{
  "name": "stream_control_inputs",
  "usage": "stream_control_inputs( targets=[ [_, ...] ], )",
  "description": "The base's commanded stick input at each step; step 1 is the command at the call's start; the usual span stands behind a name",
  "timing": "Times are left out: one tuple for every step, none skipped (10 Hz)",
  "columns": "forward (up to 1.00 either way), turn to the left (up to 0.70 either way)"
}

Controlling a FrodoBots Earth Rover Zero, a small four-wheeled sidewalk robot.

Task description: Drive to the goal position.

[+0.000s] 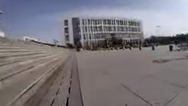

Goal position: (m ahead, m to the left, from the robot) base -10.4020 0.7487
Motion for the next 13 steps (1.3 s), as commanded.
stream_control_inputs(
  targets=[
    [0.7, 0.0],
    [0.7, 0.0],
    [0.7, 0.0],
    [0.47, 0.0],
    [0.2, 0.0],
    [0.0, 0.0],
    [0.0, 0.0],
    [0.0, 0.0],
    [0.0, 0.07],
    [0.0, 0.06],
    [0.0, 0.06],
    [0.0, -0.37],
    [0.0, -0.7]
  ],
)
